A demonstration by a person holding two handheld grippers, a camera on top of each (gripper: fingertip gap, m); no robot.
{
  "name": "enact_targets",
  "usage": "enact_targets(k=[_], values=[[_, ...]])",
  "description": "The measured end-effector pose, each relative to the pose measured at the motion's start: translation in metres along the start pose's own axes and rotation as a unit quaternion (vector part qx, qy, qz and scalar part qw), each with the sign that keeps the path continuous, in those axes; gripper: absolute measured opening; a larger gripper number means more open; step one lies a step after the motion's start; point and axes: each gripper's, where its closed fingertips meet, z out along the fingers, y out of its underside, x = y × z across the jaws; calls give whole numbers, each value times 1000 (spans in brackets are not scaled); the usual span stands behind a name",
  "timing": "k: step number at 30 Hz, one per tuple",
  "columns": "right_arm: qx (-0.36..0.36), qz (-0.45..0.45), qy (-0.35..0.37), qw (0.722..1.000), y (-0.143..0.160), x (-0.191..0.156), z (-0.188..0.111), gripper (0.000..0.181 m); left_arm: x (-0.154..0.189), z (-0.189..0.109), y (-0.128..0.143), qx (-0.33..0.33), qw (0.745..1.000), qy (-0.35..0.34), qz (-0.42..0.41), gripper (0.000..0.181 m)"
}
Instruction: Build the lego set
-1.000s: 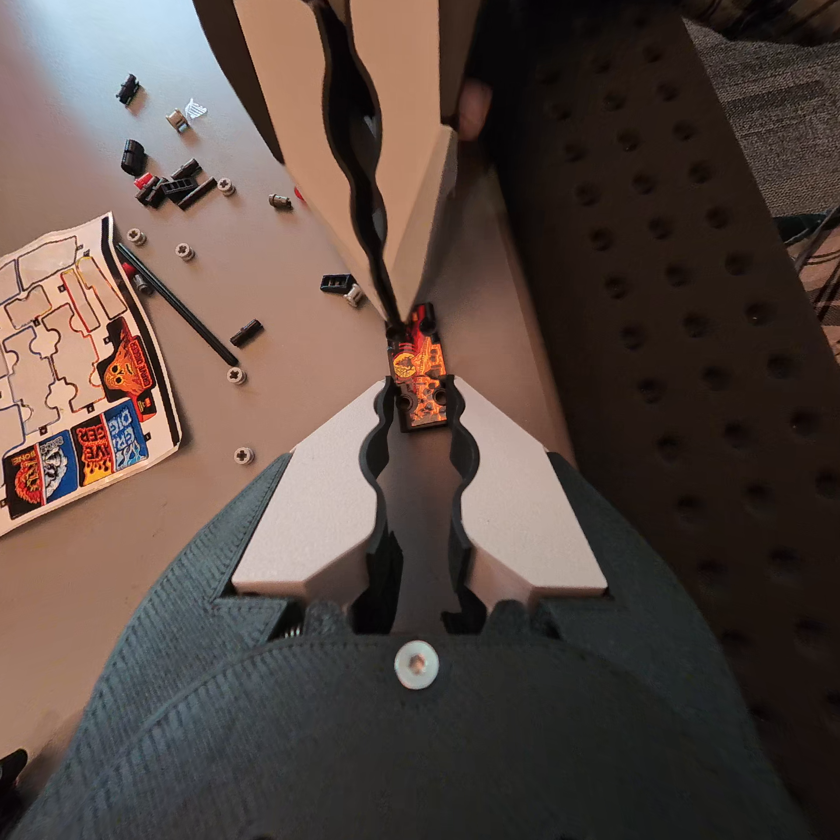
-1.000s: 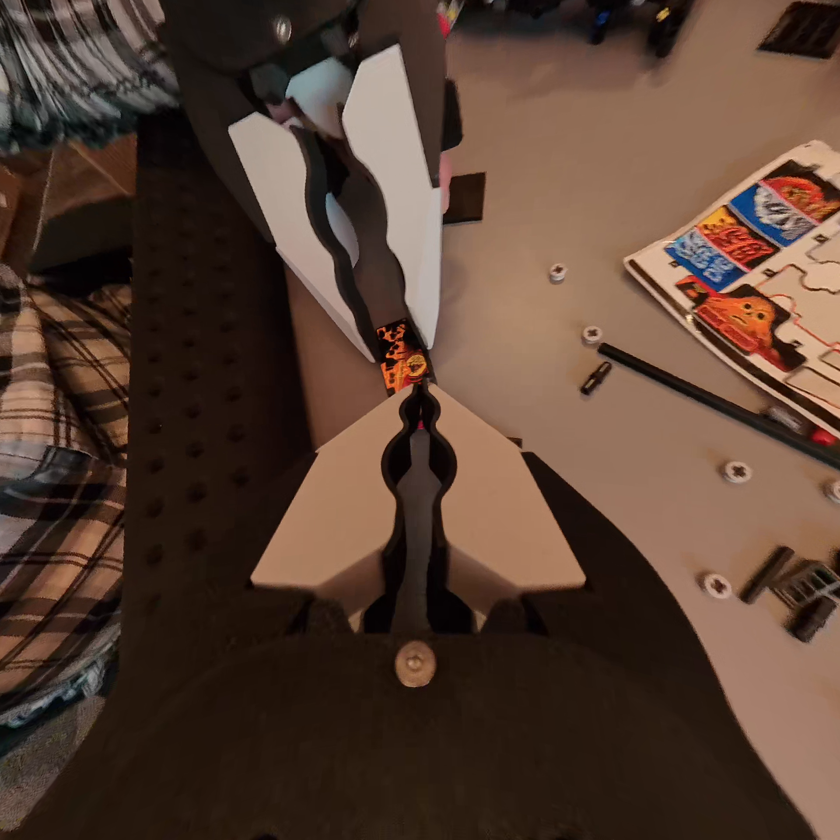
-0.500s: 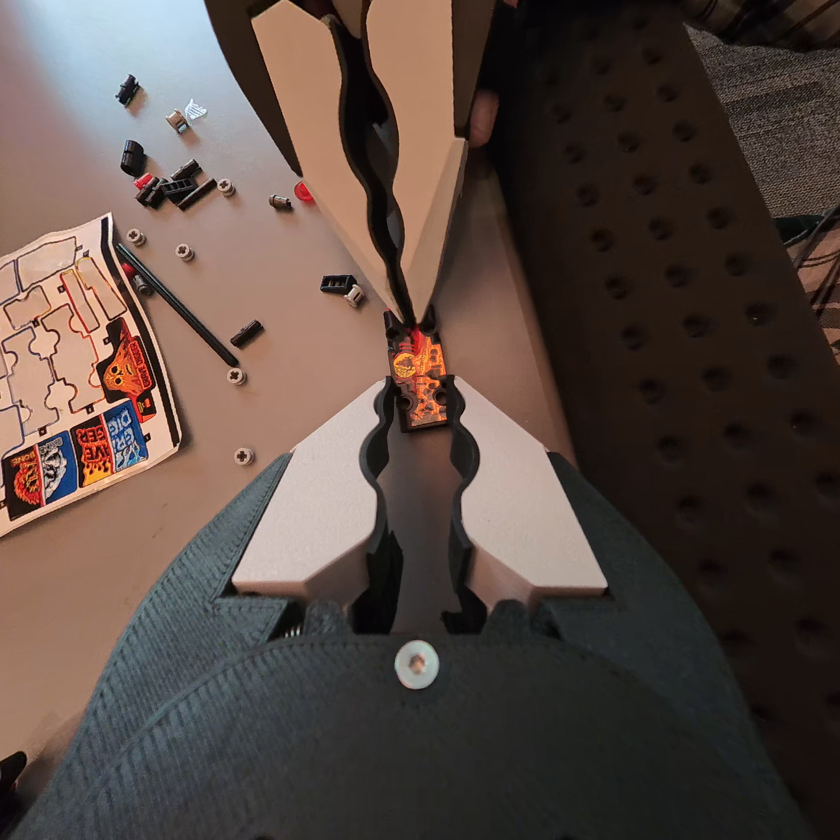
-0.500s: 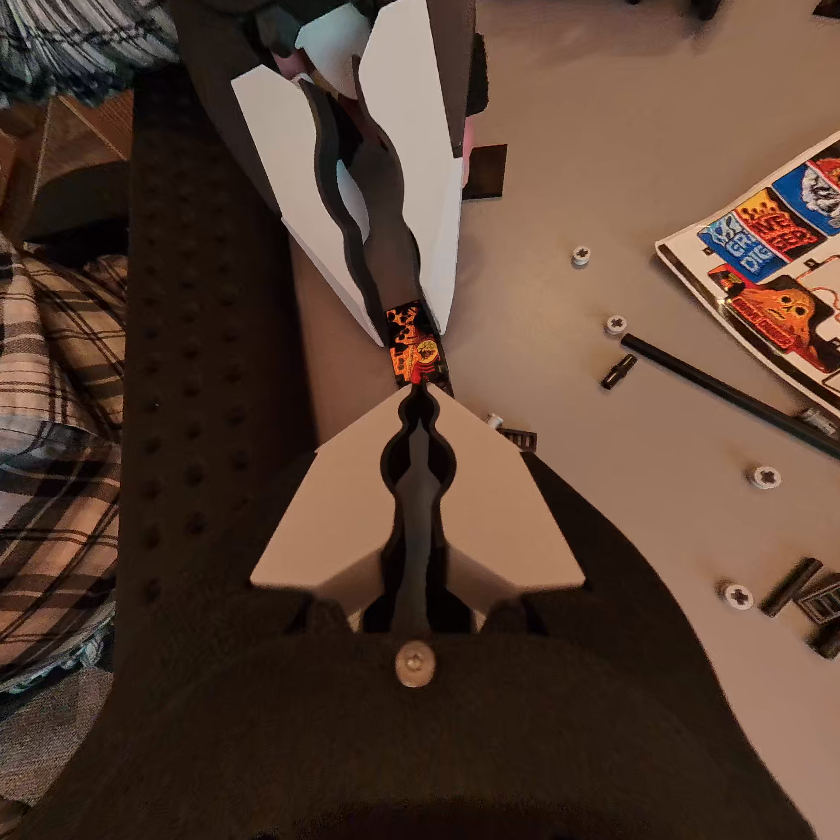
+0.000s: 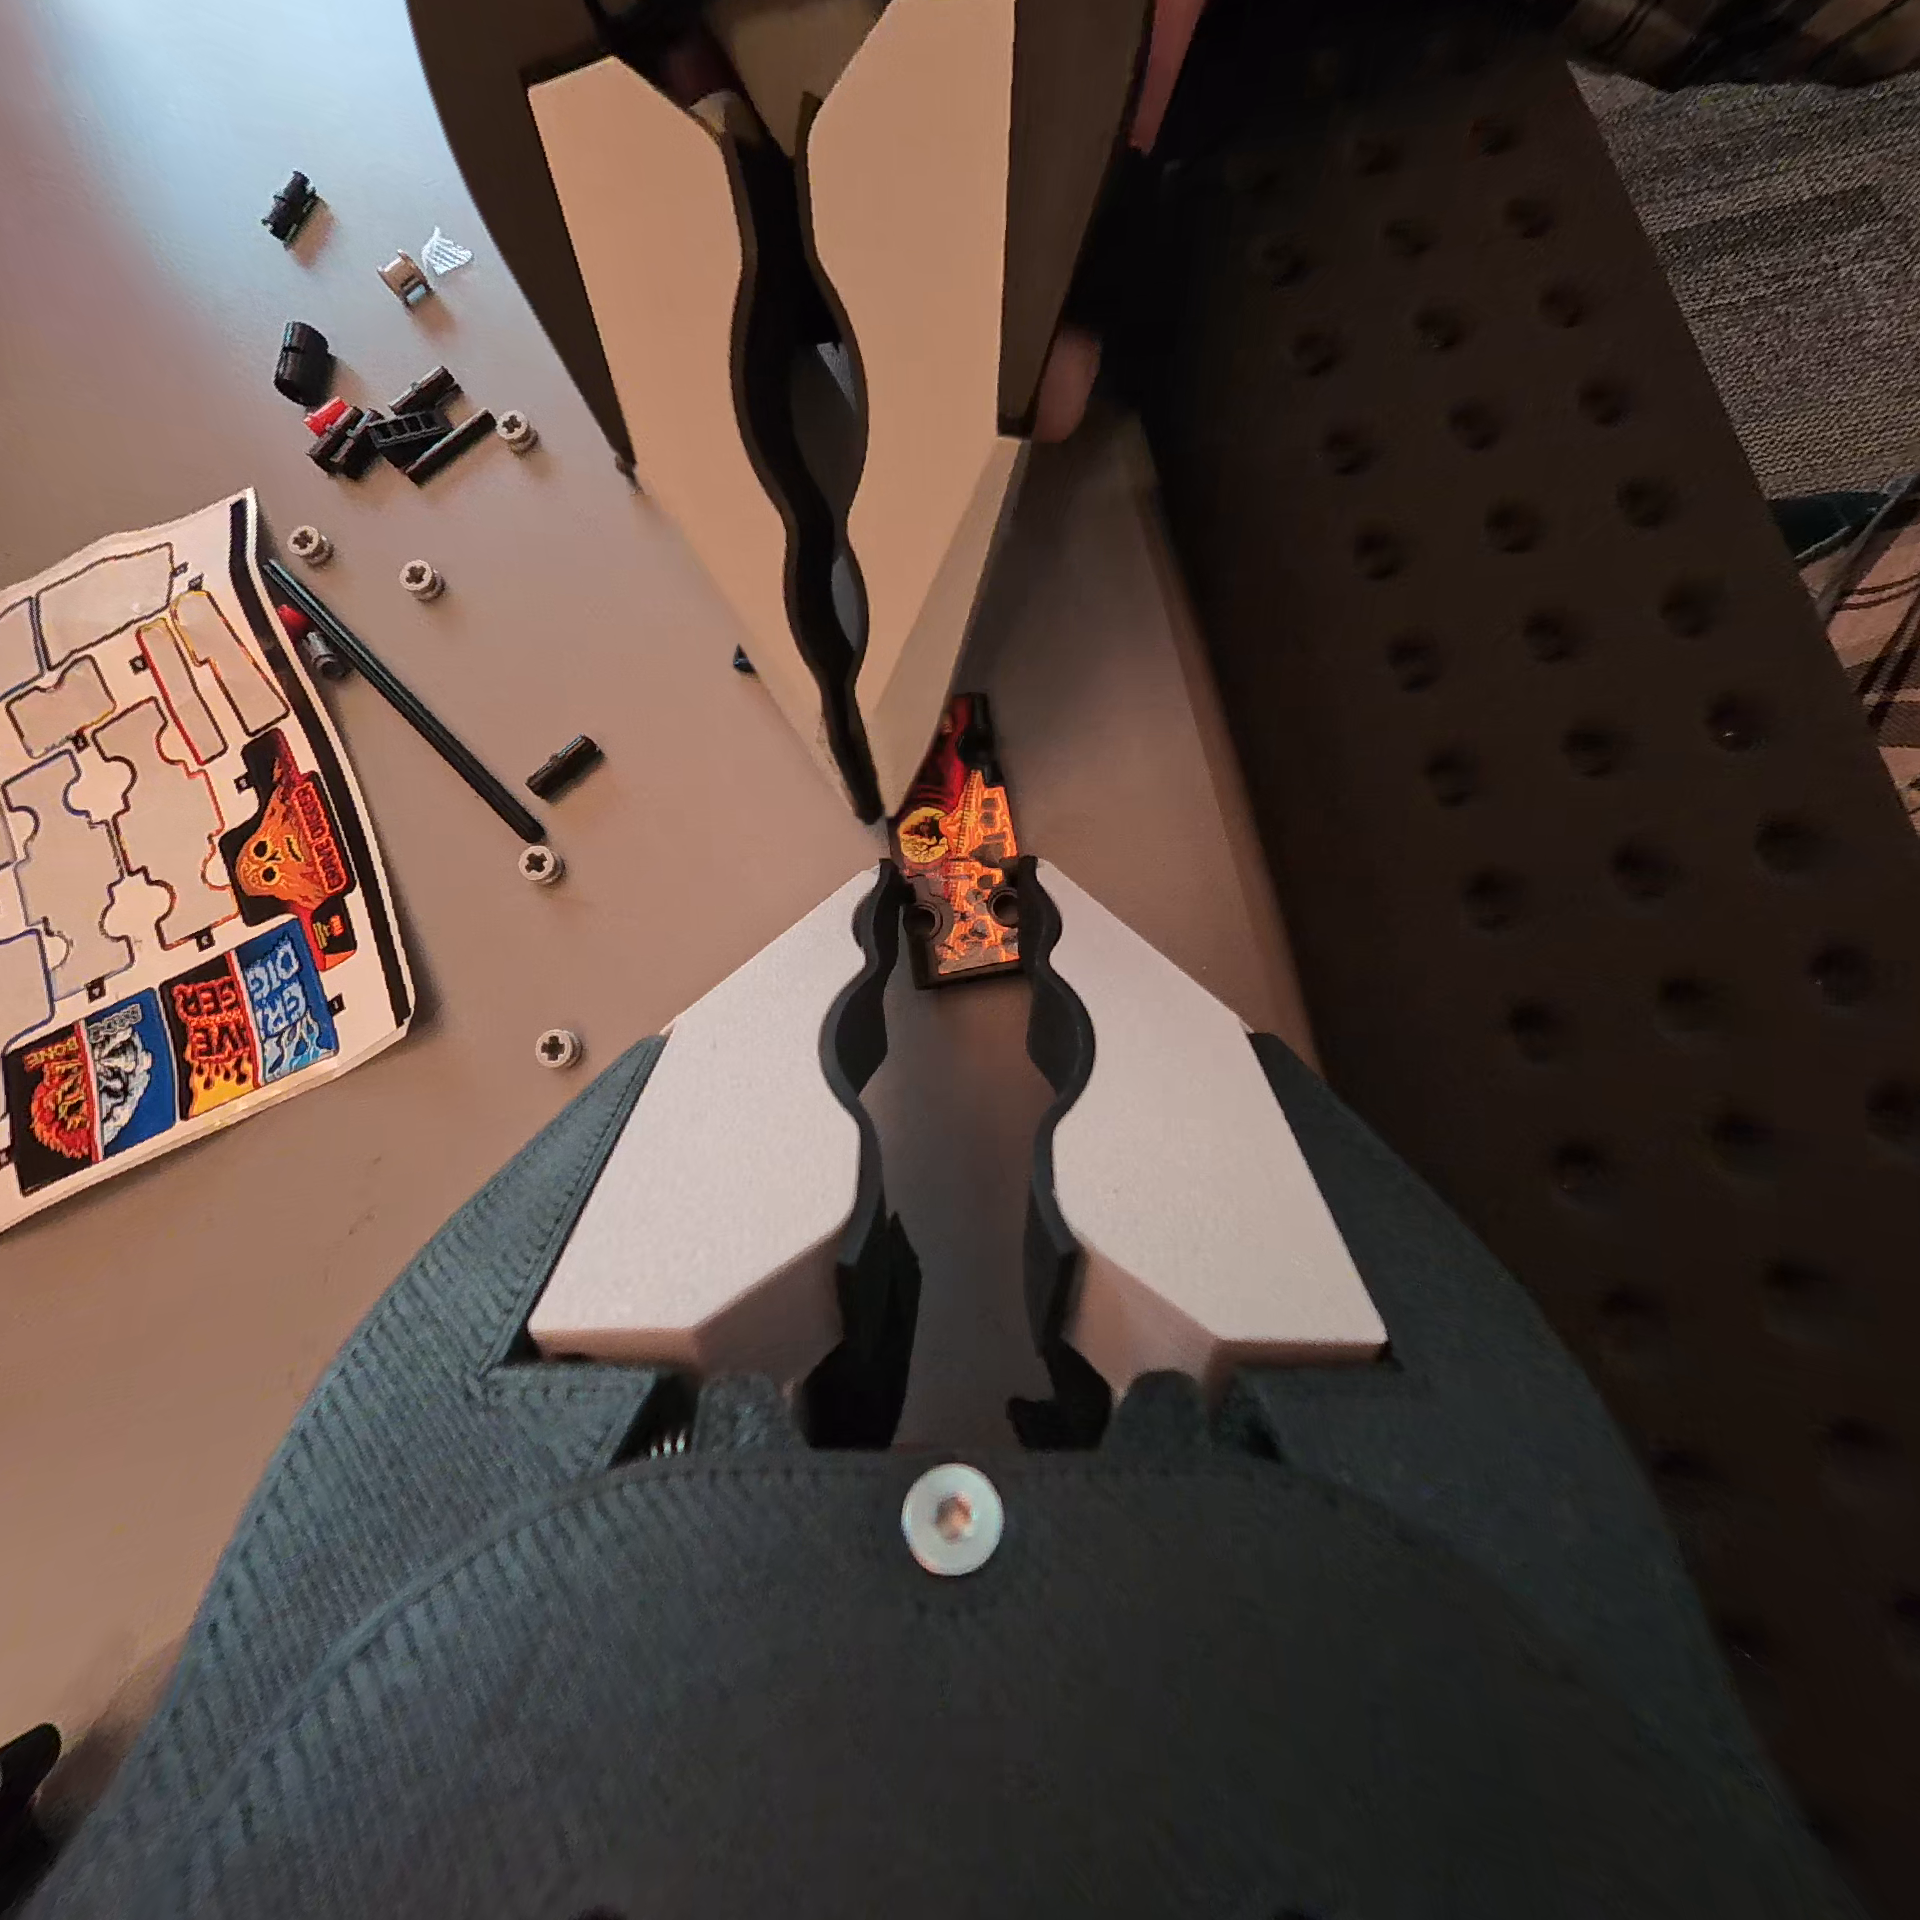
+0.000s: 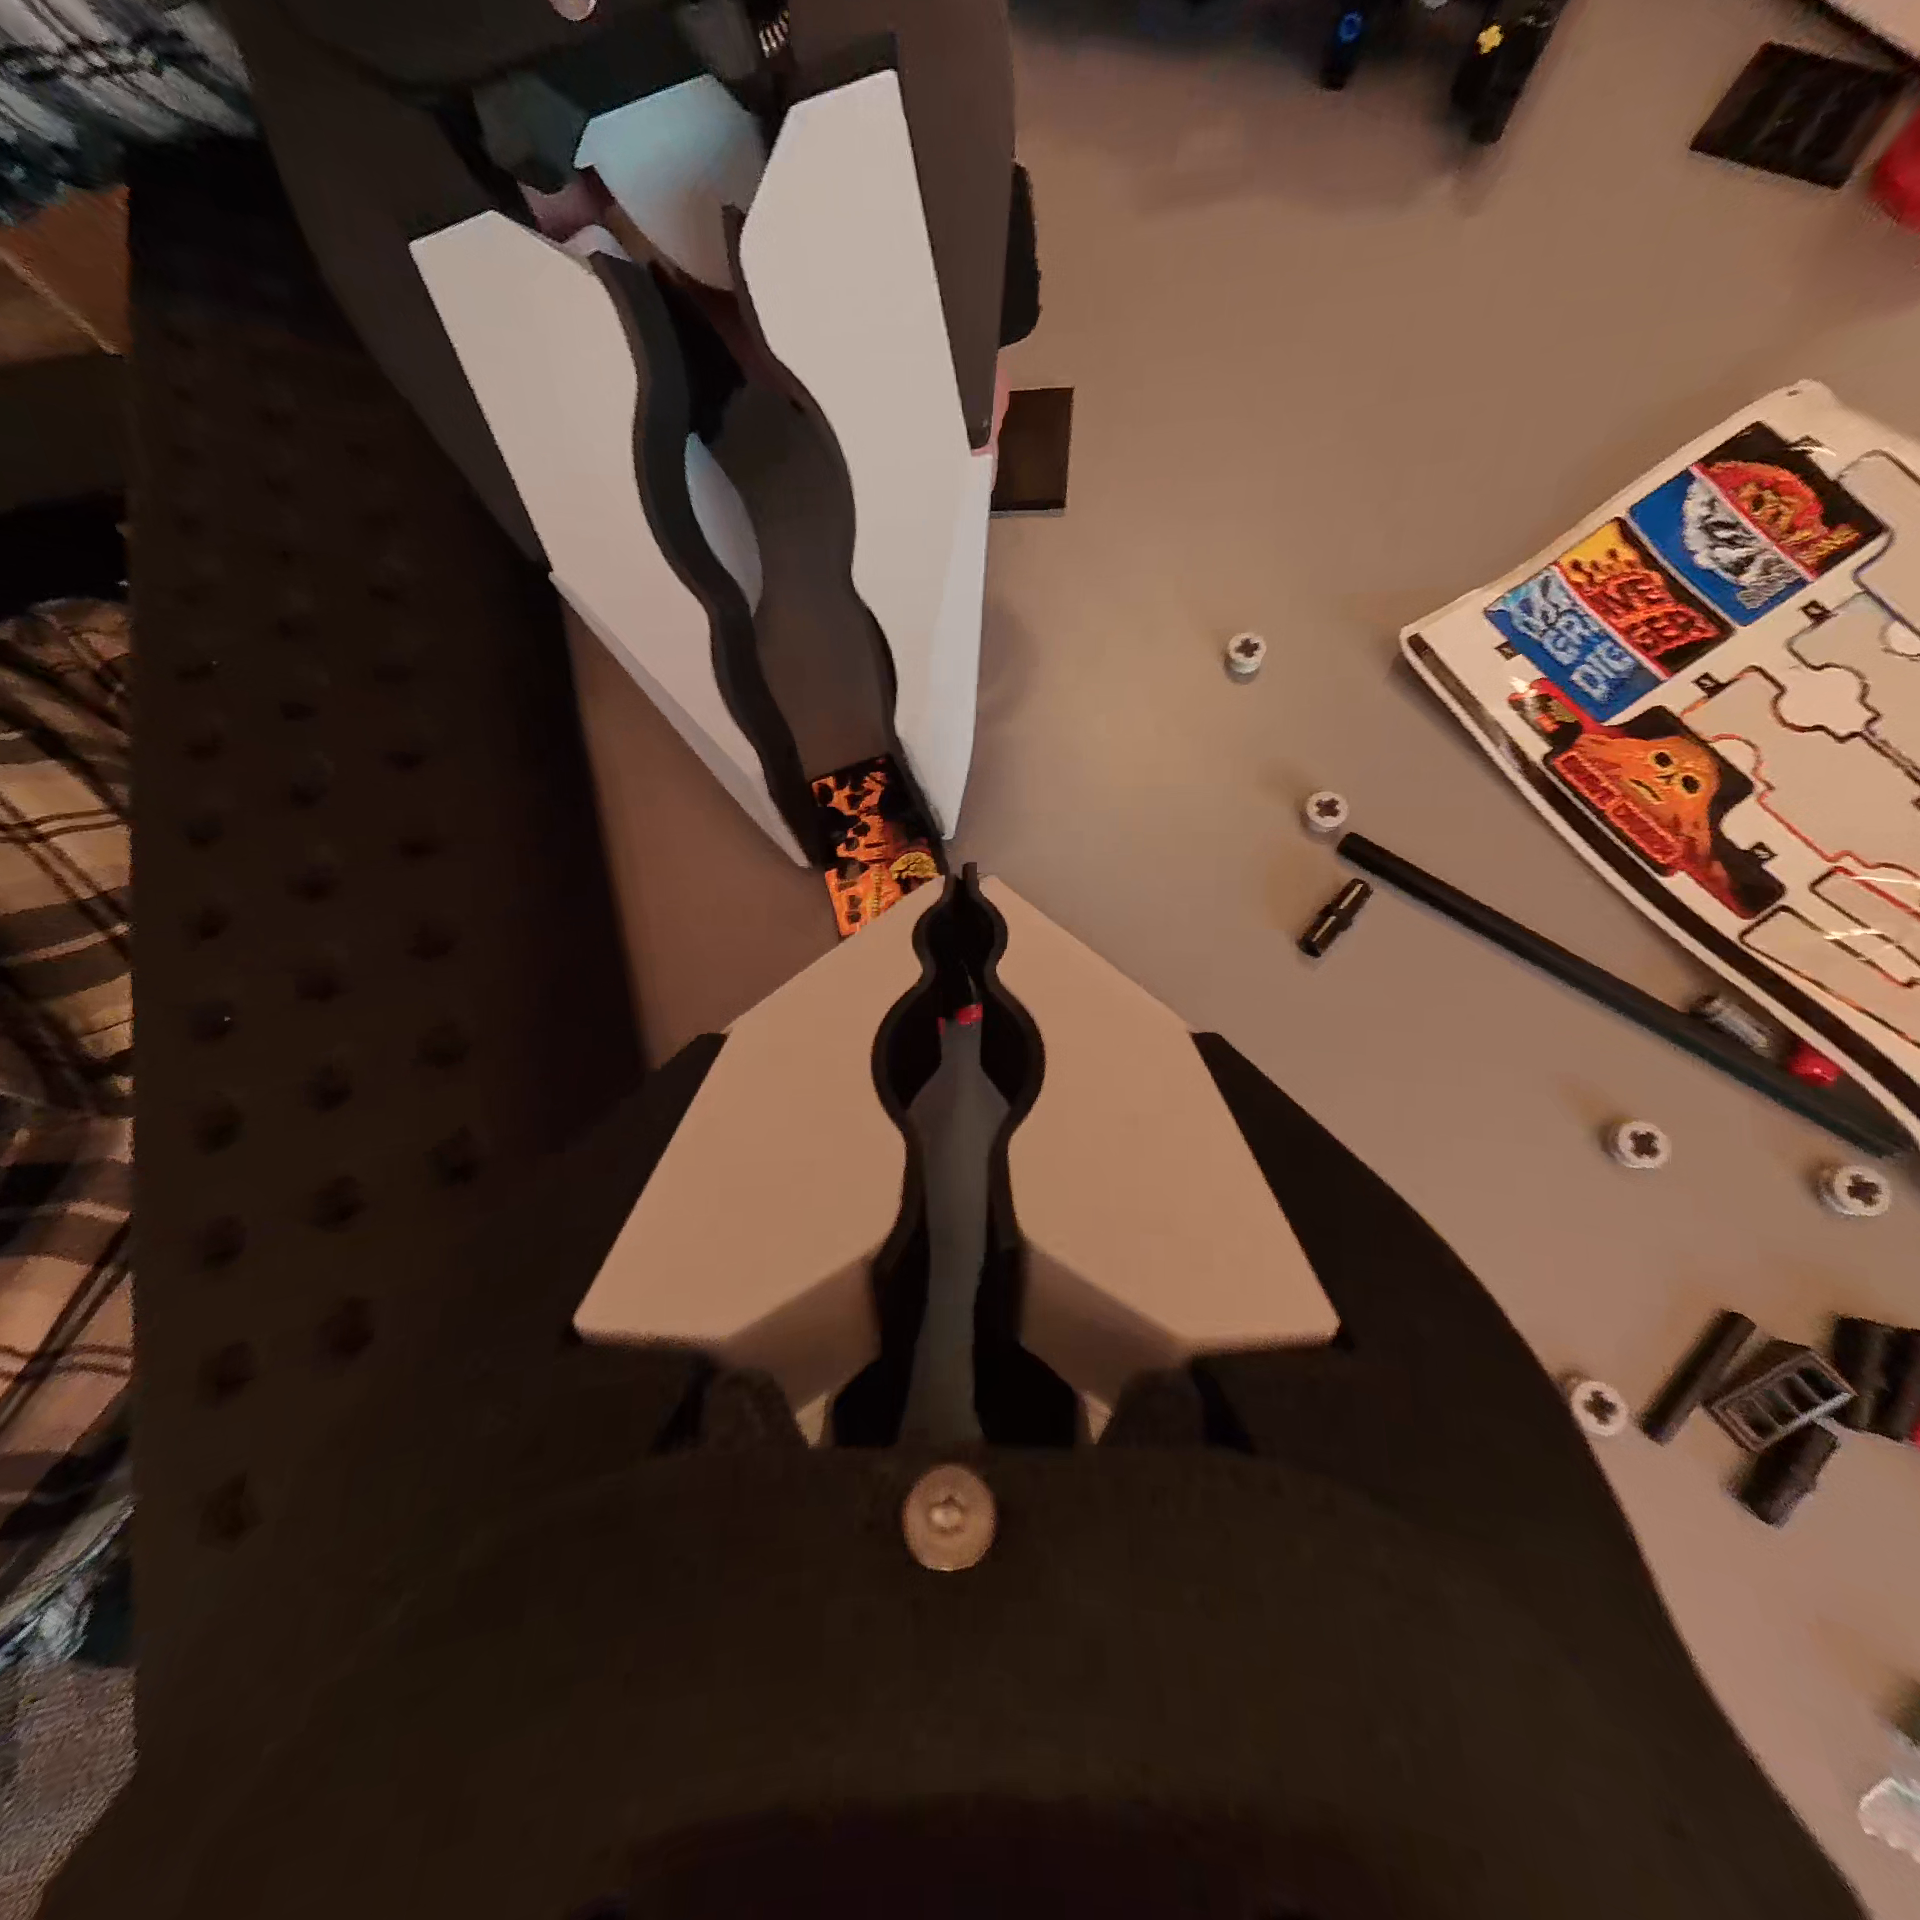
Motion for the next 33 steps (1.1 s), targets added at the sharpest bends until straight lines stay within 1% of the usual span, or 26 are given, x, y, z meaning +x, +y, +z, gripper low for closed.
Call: enact_targets(k=[2,4,6,8,10,12,13,15,17,20,23,24,26,31,33], values=[[-1,-7,9,1000,-1,1,0,0,0,0,0,1,1000,1,-3,22],[20,-13,-15,1000,-8,-8,0,0,0,0,0,1,1000,1,-4,22],[5,-18,-3,1000,-4,-5,5,0,0,0,0,0,1000,1,-3,22],[0,-12,7,1000,-3,-1,3,0,0,0,0,-1,1000,0,-3,22],[32,3,7,999,-10,3,-5,0,-2,-1,1,-4,1000,-4,-7,25],[76,20,10,997,-20,8,-17,0,-7,-5,4,-8,1000,-11,-11,35],[83,28,16,996,-20,12,-21,0,-8,-6,5,-7,1000,-12,-11,37],[76,37,30,996,-14,20,-23,0,-6,-8,6,-5,1000,-6,-7,39],[73,37,30,996,-12,21,-23,0,-3,-9,5,-4,1000,-4,1,38],[57,34,27,997,-7,19,-19,0,5,-7,-4,12,999,2,29,31],[51,22,28,998,-6,17,-17,0,6,0,1,-16,998,-19,66,25],[54,20,26,998,-7,16,-18,0,7,0,0,-14,997,-22,69,23],[55,22,19,998,-7,15,-18,0,8,0,-1,-15,998,-19,57,24],[62,17,7,998,-8,11,-19,0,-3,-4,6,-23,998,-35,43,37],[61,19,7,998,-8,11,-19,0,-4,-4,5,-20,998,-37,41,38]])
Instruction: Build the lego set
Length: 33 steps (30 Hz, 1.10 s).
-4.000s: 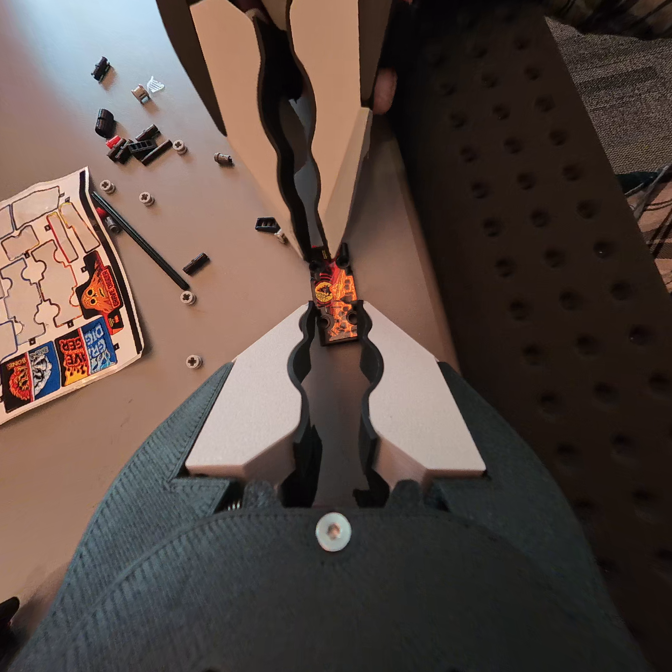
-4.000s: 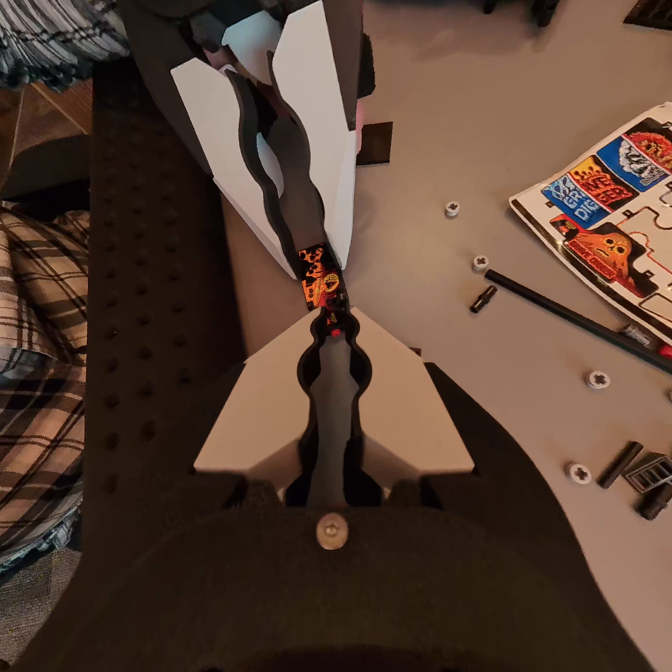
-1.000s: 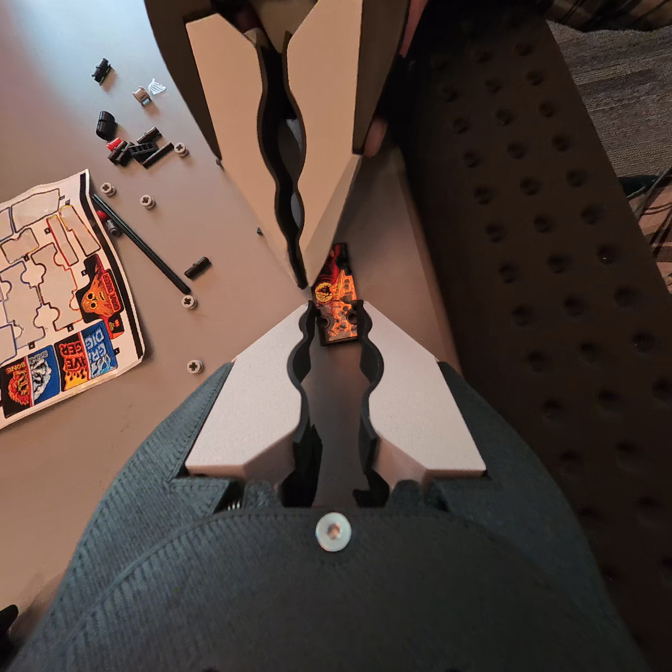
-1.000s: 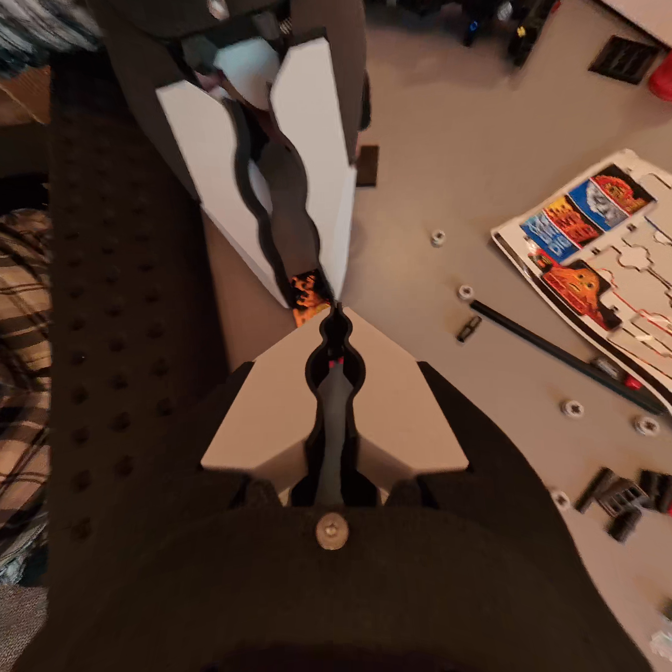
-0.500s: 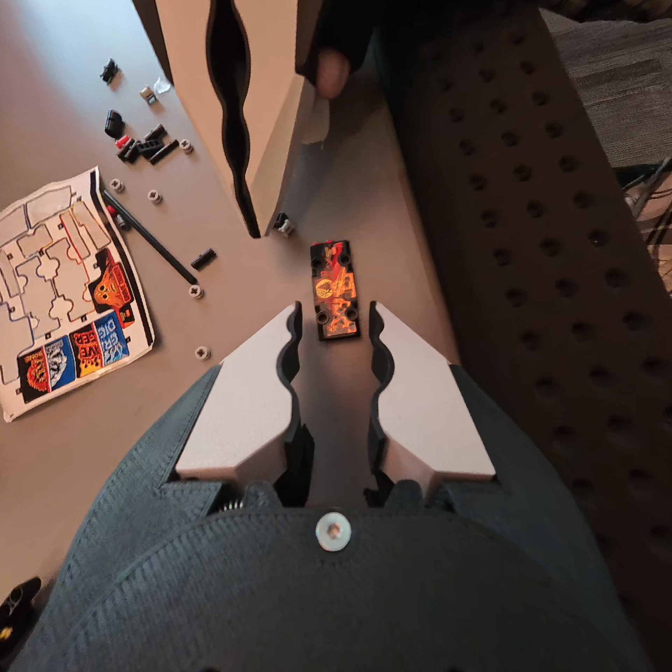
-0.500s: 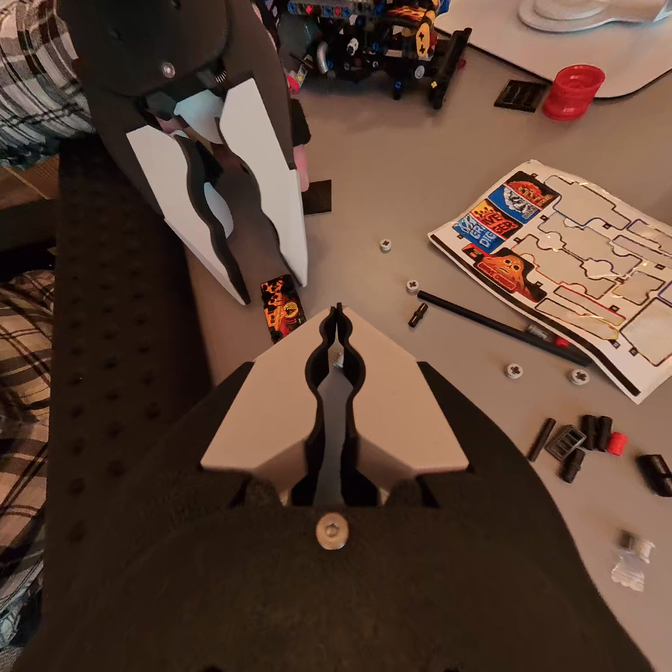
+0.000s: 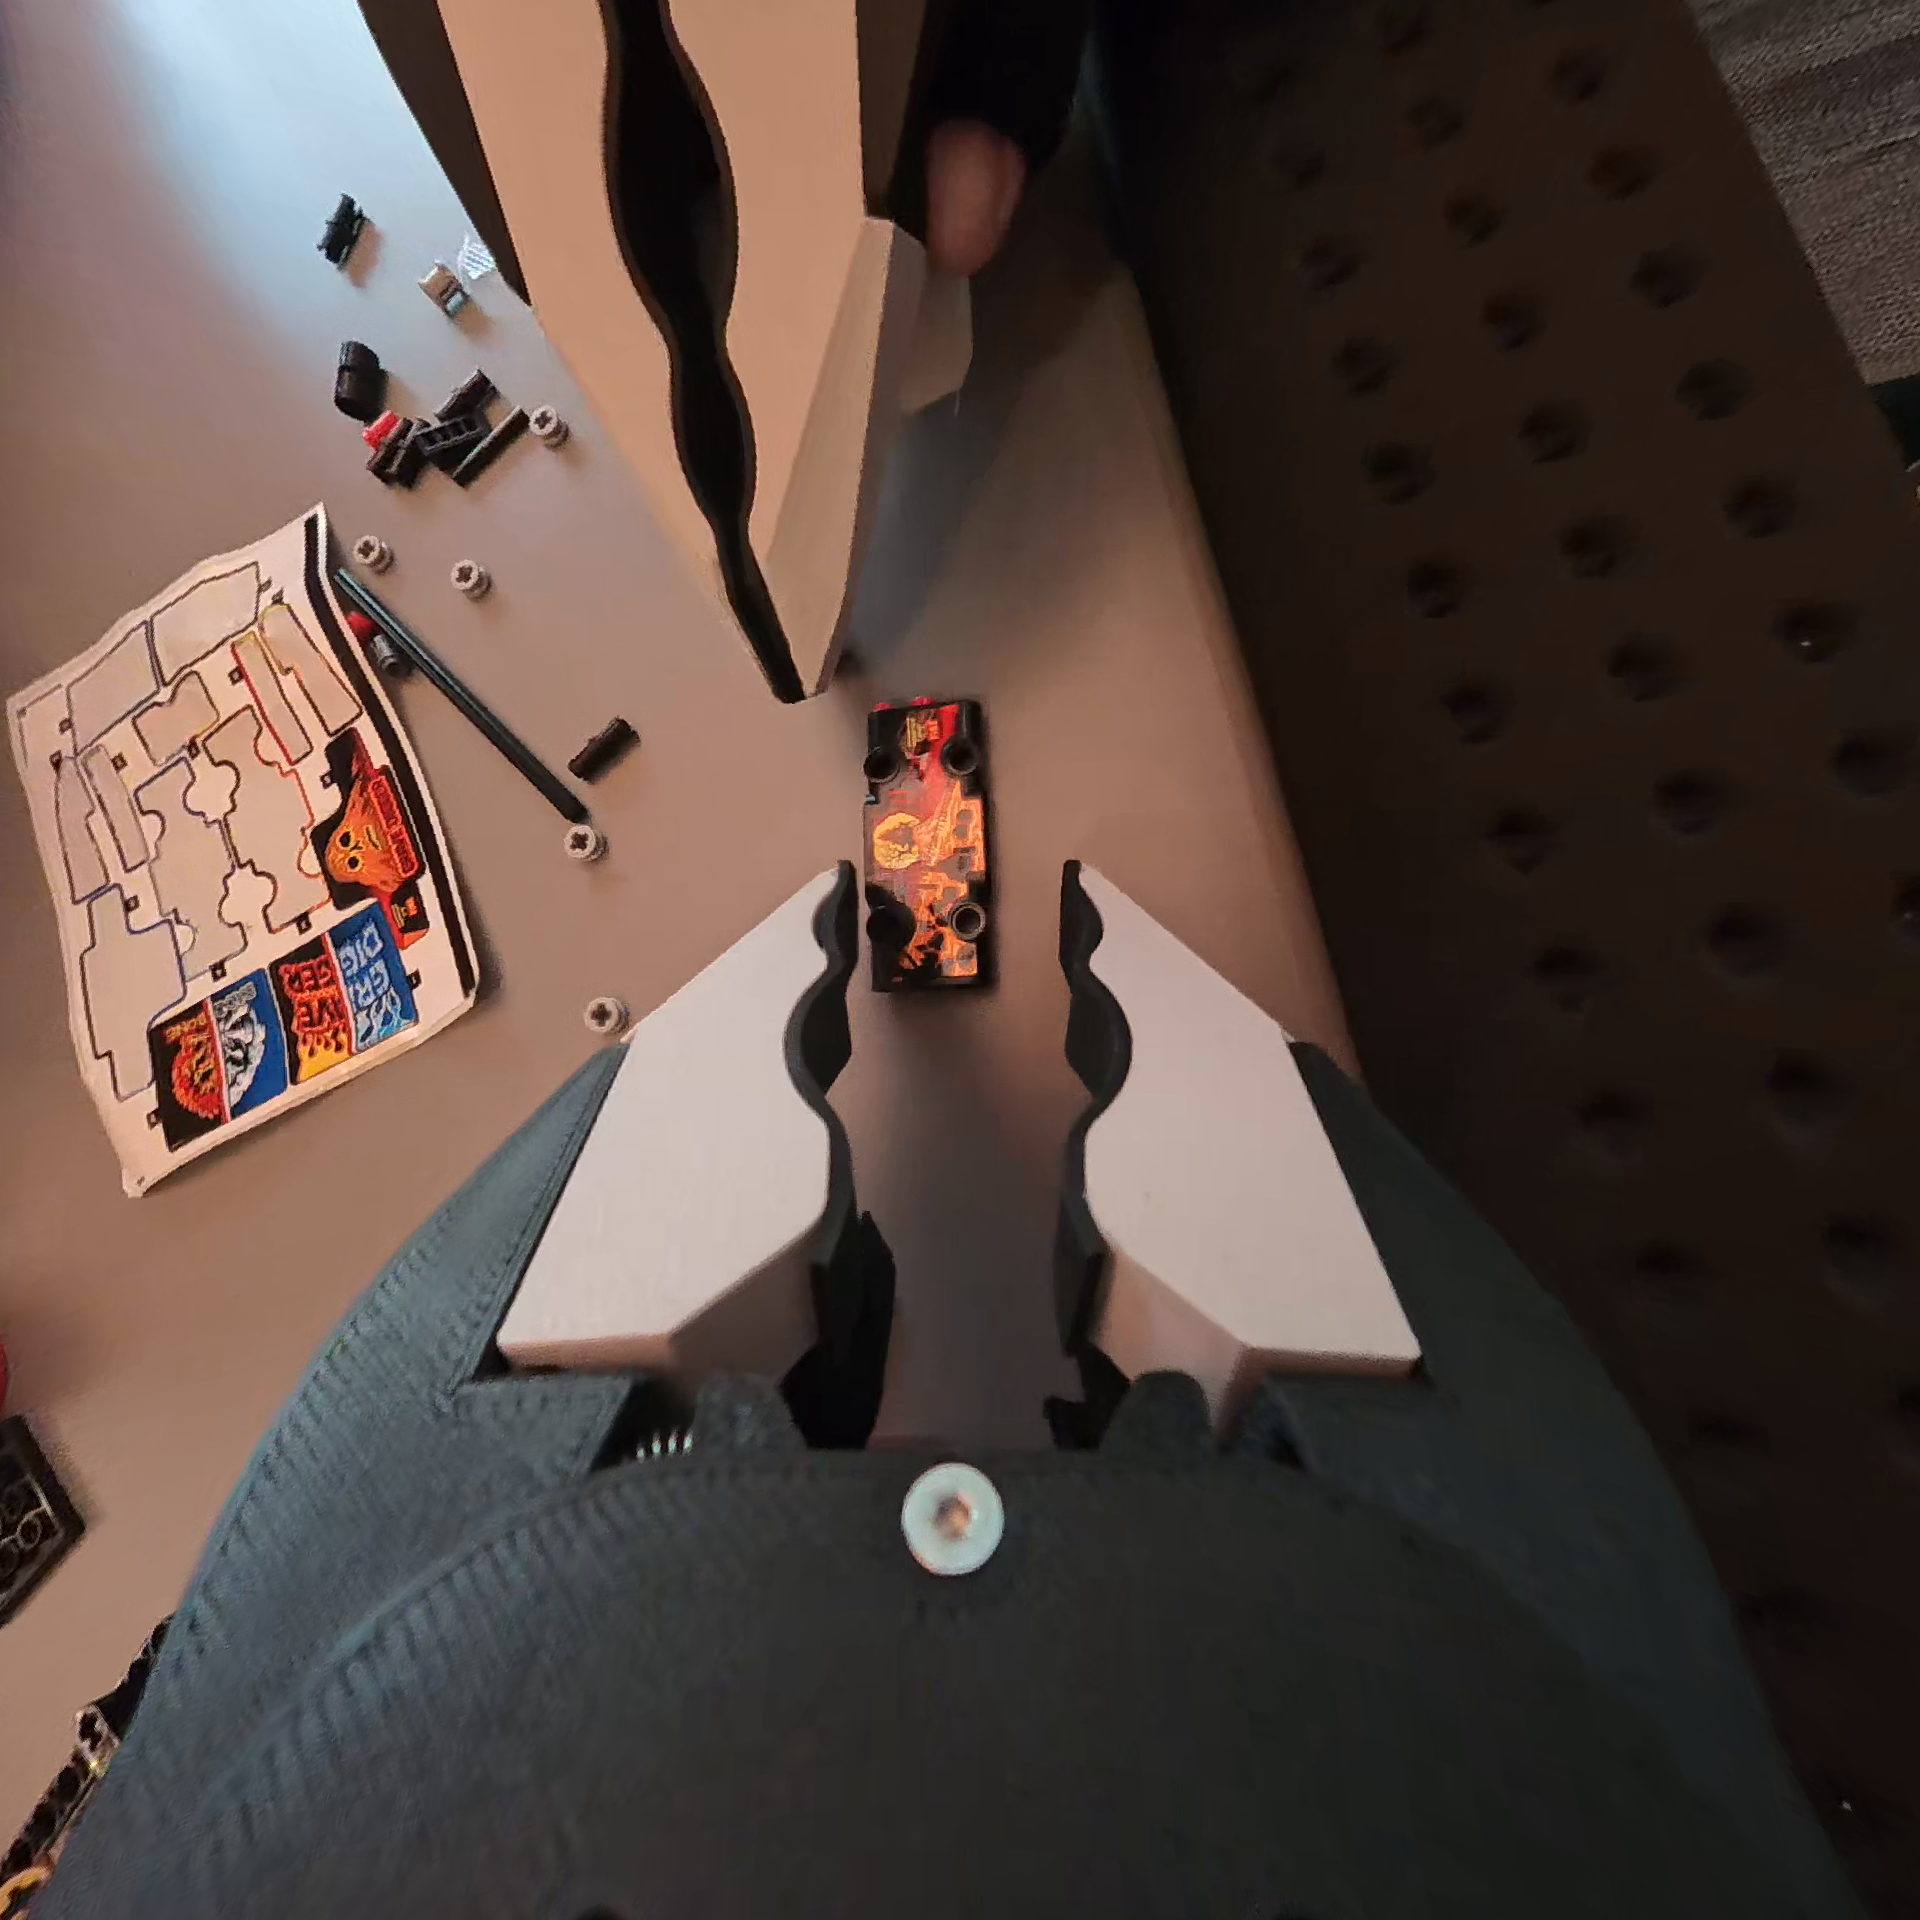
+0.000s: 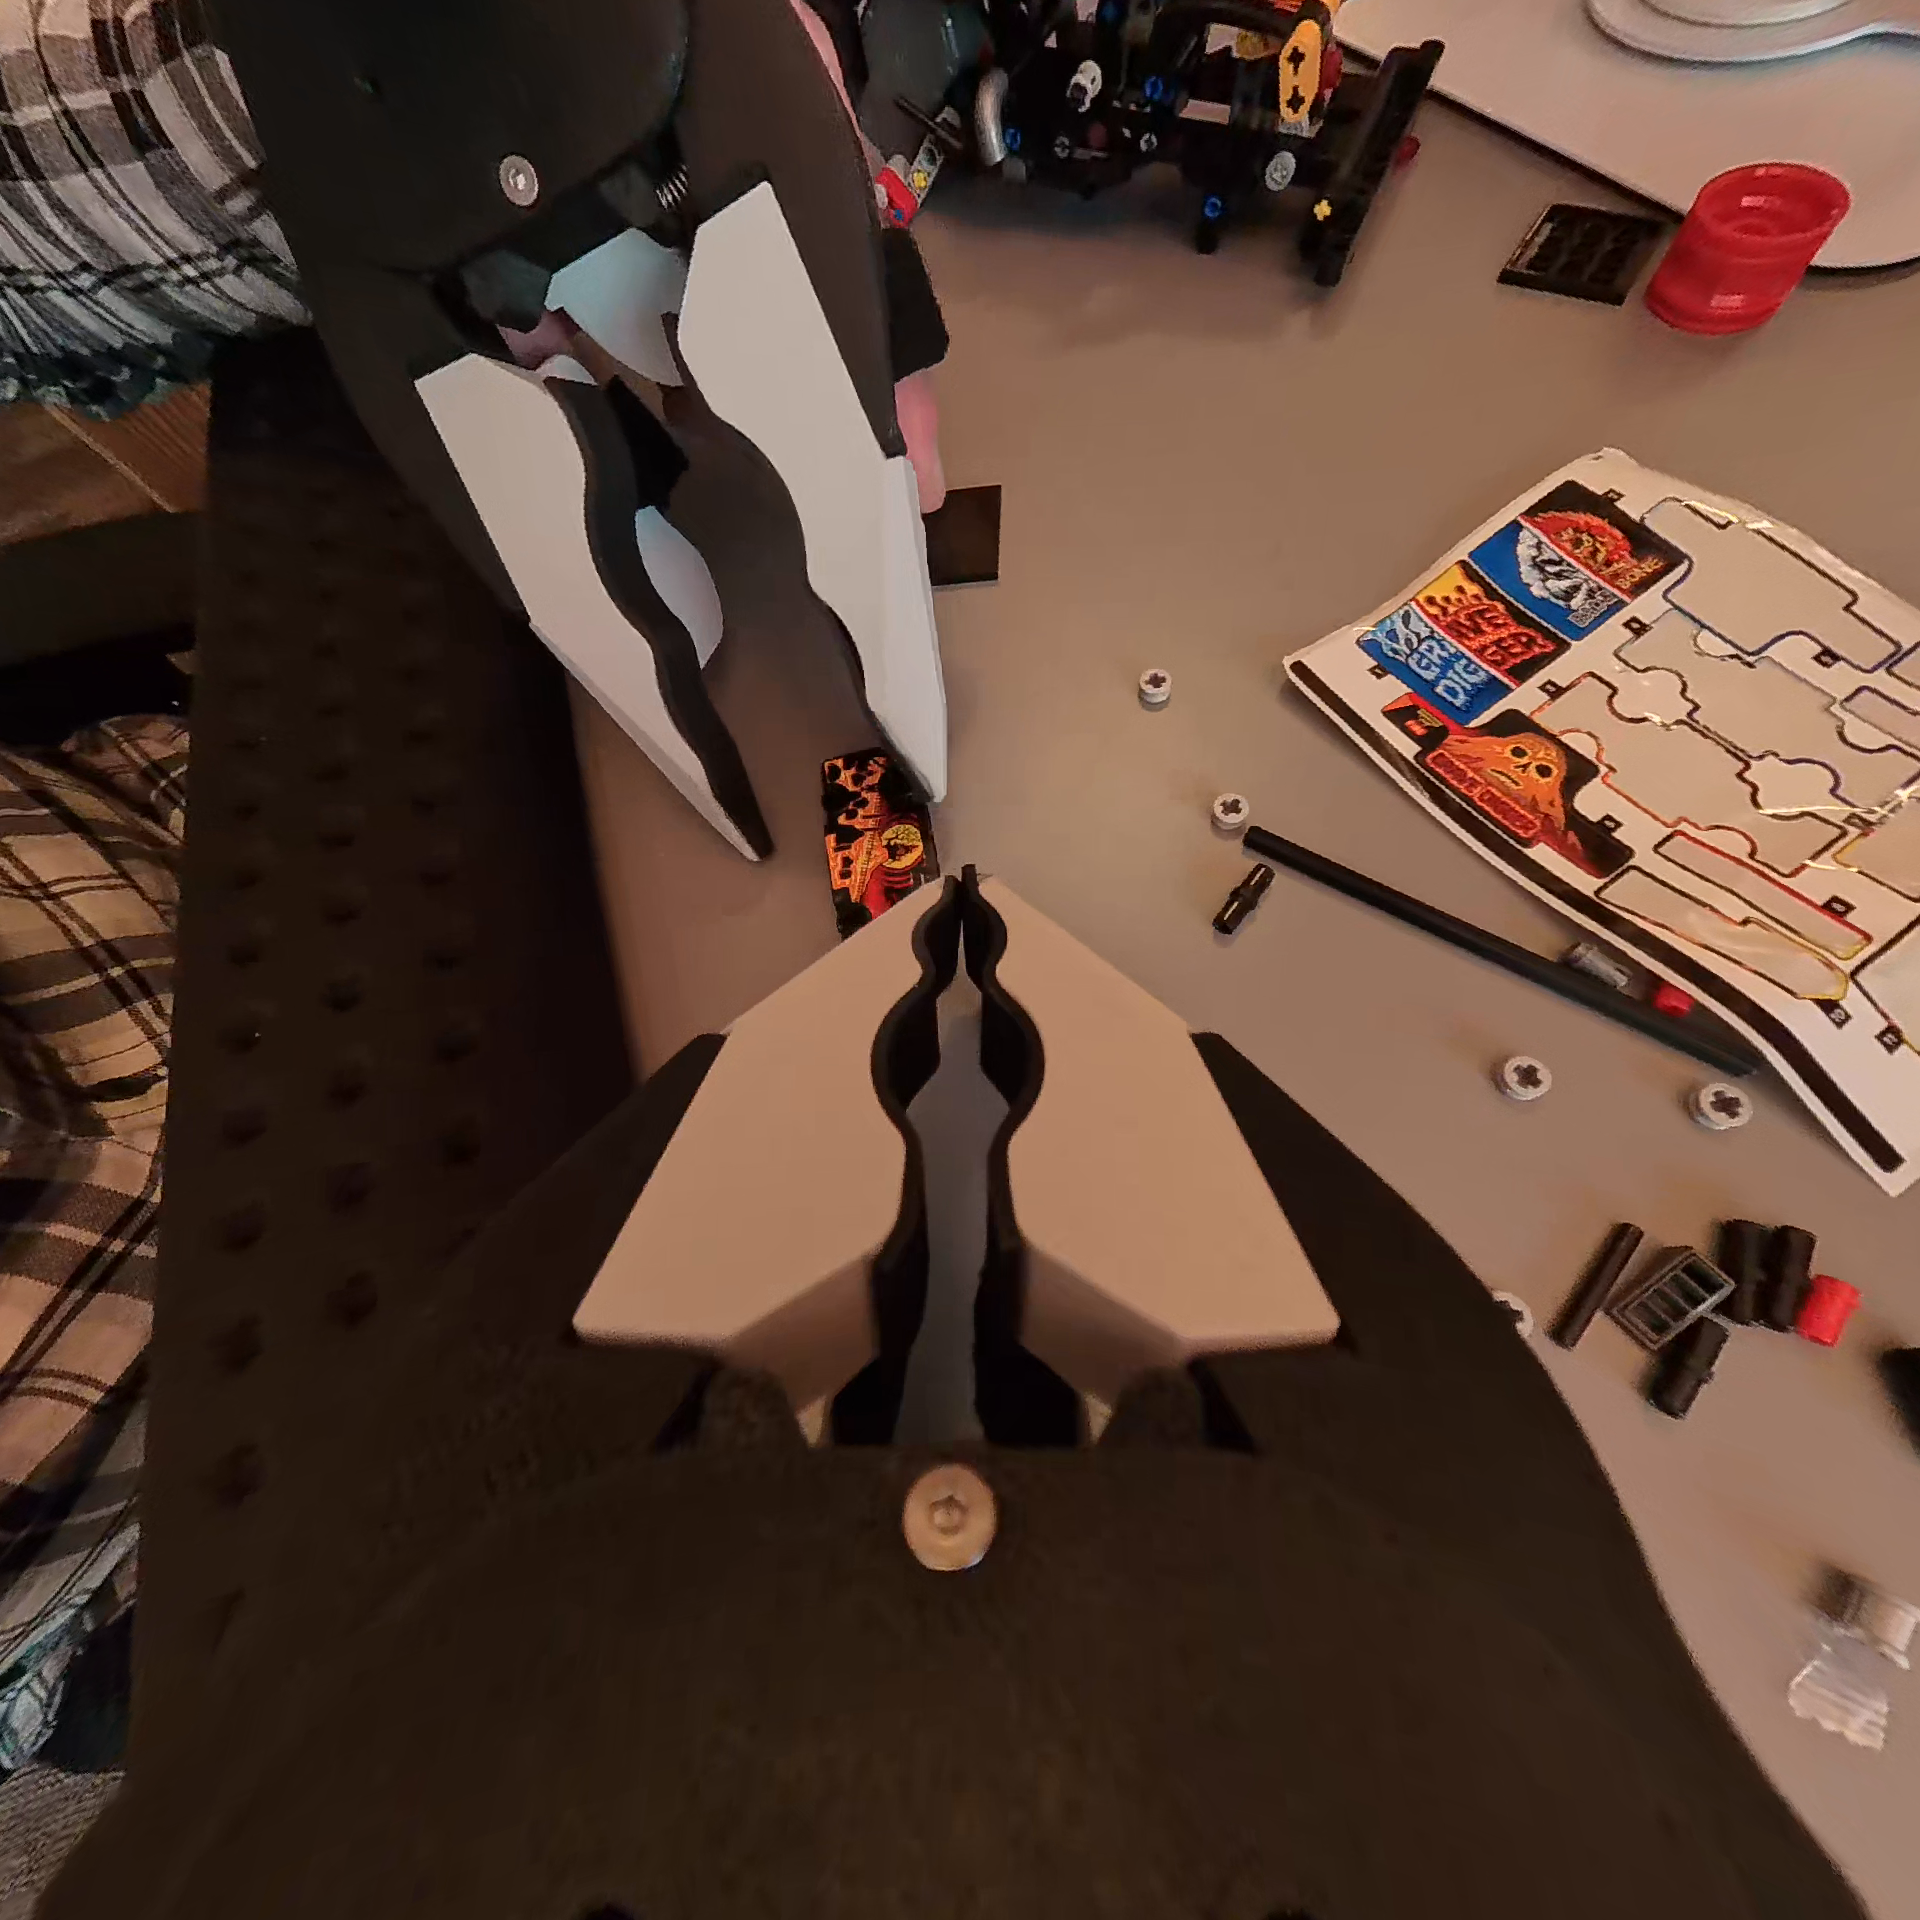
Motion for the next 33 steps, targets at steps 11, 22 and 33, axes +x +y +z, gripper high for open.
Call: enact_targets(k=[11,22,33], values=[[6,12,-9,1000,0,0,-2,5,-6,6,-1,-7,1000,-22,5,23],[22,39,-36,998,-5,-3,-4,19,-24,-6,-21,8,981,-144,127,23],[72,52,-59,994,-18,-7,-13,13,-29,-14,-37,34,960,-202,189,23]])
